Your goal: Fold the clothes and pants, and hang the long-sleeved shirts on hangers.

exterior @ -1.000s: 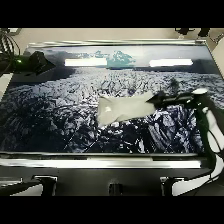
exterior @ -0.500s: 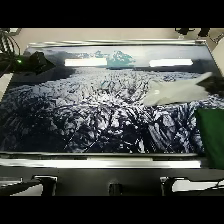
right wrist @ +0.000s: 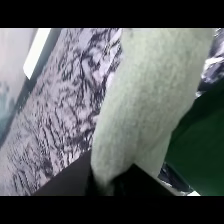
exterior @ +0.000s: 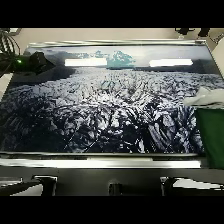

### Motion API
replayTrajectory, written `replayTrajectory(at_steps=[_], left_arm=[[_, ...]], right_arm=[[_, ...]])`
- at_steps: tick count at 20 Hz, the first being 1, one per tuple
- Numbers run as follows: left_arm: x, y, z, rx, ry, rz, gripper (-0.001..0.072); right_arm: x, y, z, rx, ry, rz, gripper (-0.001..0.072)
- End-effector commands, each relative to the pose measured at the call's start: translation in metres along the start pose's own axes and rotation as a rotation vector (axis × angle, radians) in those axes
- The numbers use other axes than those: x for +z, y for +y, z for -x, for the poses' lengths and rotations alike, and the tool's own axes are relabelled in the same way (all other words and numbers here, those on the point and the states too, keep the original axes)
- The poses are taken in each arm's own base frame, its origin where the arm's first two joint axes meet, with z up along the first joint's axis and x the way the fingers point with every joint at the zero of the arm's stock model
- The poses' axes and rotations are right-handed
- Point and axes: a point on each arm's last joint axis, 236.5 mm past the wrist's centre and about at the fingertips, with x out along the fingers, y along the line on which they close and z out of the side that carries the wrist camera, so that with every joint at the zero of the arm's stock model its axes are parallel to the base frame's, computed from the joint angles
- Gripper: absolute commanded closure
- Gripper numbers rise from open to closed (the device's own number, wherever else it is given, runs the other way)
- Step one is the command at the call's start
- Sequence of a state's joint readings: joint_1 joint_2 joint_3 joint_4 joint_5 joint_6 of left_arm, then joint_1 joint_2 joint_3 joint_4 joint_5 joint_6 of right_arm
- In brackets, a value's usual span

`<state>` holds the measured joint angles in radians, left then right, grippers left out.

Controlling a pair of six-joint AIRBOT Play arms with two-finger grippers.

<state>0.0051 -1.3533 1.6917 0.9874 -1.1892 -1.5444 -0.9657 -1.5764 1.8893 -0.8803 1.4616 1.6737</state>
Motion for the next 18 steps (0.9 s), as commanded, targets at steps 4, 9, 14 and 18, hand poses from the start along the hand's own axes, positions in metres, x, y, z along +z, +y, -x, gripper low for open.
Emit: replayTrajectory(at_steps=[4, 9, 14, 18], left_arm=[[0.000, -0.001, 0.000, -0.001, 0.000, -0.005, 0.0687], [0.000, -0.005, 0.001, -0.018, -0.001, -0.021, 0.0687], [0.000, -0.005, 0.001, -0.019, -0.002, -0.051, 0.0687], [0.000, -0.007, 0.001, -0.026, -0.003, -0.056, 0.0687]], right_arm=[[-0.017, -0.010, 0.053, -0.055, 0.006, -0.155, 0.0654], [-0.044, -0.016, 0.070, -0.128, 0.067, -0.273, 0.0654], [-0.065, -0.074, 0.090, -0.408, 0.098, -0.347, 0.0652], [-0.093, -0.129, 0.101, -0.626, 0.135, -0.402, 0.0652]])
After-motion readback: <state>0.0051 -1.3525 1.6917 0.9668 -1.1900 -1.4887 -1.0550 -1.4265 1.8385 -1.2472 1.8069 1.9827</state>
